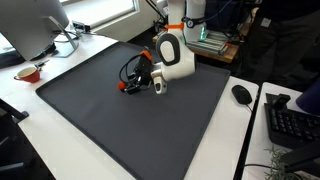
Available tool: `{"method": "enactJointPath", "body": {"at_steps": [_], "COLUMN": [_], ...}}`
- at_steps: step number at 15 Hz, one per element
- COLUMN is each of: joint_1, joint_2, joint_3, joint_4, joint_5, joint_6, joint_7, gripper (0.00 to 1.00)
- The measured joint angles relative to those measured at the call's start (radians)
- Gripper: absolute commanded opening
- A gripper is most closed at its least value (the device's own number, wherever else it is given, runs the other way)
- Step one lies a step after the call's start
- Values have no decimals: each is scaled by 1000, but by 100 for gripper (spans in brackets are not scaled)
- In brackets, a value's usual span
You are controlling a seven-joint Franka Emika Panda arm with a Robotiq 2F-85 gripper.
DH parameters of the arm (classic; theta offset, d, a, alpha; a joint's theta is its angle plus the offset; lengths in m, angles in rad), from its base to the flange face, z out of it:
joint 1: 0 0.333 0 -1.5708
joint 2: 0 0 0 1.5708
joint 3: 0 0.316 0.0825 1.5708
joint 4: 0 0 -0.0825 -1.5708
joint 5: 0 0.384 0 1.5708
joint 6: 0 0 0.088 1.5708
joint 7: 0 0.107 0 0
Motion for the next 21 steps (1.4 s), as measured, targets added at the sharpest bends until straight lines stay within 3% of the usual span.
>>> {"method": "enactJointPath", "body": {"at_steps": [21], "joint_1": [40], "joint_2": [63], "joint_3": [-7], "joint_4": [33], "joint_5": [-61], "joint_6": [-136], "joint_7": [-34], "gripper": [100]}}
